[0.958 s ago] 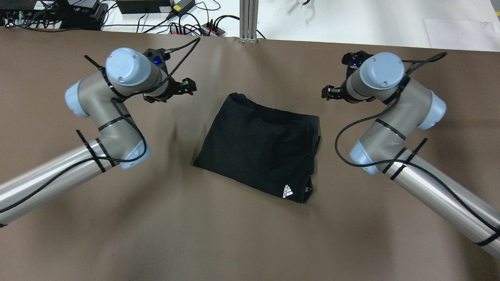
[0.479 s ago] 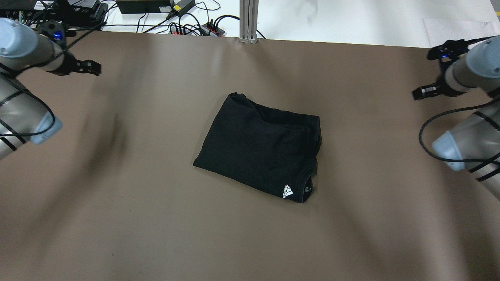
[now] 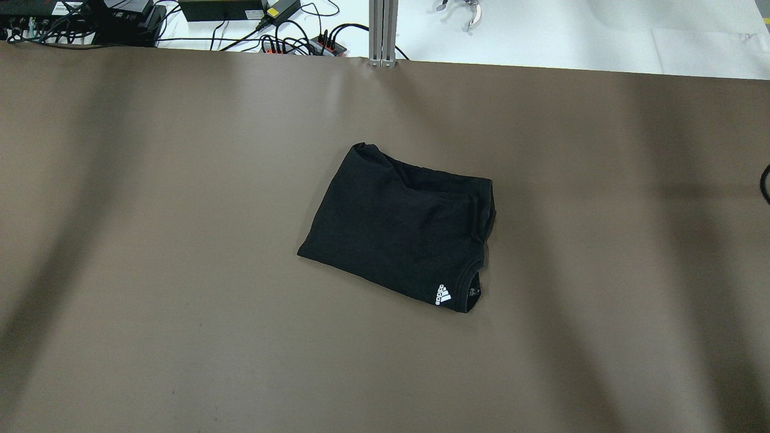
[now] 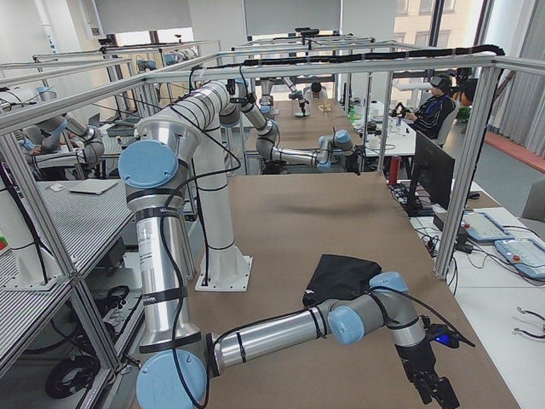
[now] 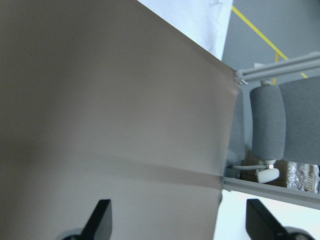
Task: Fold clothes
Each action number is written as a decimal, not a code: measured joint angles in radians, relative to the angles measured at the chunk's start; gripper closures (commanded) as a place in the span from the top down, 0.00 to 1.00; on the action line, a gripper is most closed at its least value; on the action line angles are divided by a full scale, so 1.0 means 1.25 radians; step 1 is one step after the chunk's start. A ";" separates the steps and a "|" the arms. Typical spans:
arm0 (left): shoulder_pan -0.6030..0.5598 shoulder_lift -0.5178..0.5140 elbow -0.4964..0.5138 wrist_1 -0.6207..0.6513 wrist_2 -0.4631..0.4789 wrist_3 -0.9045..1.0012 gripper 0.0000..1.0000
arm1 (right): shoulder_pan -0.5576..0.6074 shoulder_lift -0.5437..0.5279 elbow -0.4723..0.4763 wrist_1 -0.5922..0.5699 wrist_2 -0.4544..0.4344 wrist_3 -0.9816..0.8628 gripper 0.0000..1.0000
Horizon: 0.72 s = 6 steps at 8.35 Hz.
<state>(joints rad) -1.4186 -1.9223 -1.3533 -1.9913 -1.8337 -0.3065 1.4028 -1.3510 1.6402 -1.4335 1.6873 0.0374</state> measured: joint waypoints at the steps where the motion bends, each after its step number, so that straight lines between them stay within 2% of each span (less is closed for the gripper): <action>1: -0.050 0.018 -0.004 0.011 0.010 0.071 0.95 | 0.051 -0.008 0.022 -0.038 -0.008 -0.052 0.94; 2: -0.095 0.056 -0.013 0.010 0.018 0.124 0.95 | 0.098 -0.031 0.058 -0.081 -0.016 -0.096 0.94; 4: -0.153 0.125 -0.047 -0.004 0.083 0.188 0.95 | 0.144 -0.135 0.160 -0.109 -0.062 -0.151 0.94; 6: -0.169 0.136 -0.078 0.022 0.126 0.220 0.95 | 0.153 -0.187 0.208 -0.112 -0.109 -0.157 0.94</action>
